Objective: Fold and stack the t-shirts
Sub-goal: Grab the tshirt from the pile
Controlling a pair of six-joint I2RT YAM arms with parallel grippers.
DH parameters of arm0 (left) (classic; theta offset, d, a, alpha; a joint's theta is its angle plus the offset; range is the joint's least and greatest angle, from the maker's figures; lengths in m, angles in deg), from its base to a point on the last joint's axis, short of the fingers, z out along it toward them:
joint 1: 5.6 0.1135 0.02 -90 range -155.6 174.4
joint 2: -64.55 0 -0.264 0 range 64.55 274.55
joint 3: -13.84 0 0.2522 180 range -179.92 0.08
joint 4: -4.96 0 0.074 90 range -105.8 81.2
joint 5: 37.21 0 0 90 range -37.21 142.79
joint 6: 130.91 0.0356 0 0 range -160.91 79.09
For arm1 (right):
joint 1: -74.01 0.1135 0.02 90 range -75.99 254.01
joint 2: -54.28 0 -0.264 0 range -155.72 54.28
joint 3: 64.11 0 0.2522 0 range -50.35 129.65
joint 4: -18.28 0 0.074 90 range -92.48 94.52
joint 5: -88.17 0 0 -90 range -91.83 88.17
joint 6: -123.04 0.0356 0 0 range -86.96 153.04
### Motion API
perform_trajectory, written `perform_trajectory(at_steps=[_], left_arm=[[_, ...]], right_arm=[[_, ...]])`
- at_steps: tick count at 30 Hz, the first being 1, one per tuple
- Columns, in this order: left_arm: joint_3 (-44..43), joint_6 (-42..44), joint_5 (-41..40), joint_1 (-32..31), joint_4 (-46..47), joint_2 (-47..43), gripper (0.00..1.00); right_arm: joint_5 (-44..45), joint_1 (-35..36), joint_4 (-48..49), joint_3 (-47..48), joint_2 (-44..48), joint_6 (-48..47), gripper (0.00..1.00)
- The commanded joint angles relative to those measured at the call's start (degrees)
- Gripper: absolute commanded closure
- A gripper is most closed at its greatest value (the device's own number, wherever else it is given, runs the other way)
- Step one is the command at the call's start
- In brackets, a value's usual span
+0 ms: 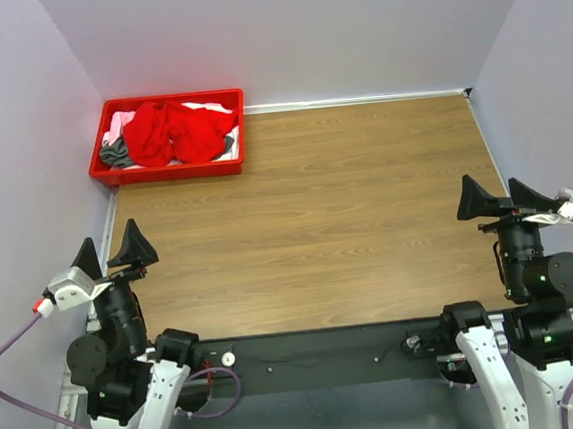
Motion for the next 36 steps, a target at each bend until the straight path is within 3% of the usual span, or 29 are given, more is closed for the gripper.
perform_trajectory(at_steps=[1, 9, 13, 21, 28, 30, 36], left_arm=[[0.32, -1.62, -0.52, 0.39, -0.59, -0.32, 0.01], [2.08, -3.02, 1.51, 0.39, 1.95, 4.86, 0.01], [1.03, -3.73, 2.47, 0.39, 4.15, 11.8, 0.01], [-7.66, -5.92, 5.63, 0.65, 6.8, 41.84, 0.02], [-27.15, -4.52, 6.16, 3.28, 6.8, 75.04, 0.03], [-29.28, -4.43, 7.04, 3.99, 5.75, 77.79, 0.03], [-44.58, -6.45, 8.01, 10.49, 0.47, 96.78, 0.1]], right_arm=[[-1.2, -0.12, 1.15, -1.13, 0.09, -0.41, 0.0], [-1.9, -0.12, 1.5, -4.46, -0.17, 2.48, 0.0], [-4.54, 0.05, 1.76, -7.71, -0.69, 4.95, 0.0], [-4.89, 1.45, 2.29, -12.64, -0.43, 7.76, 0.0], [-6.65, 3.21, 2.29, -14.75, 0.44, 10.13, 0.0], [-6.39, 3.21, 2.29, -14.84, 0.62, 10.48, 0.0], [-4.72, 3.92, 2.38, -15.46, 0.98, 11.63, 0.0]])
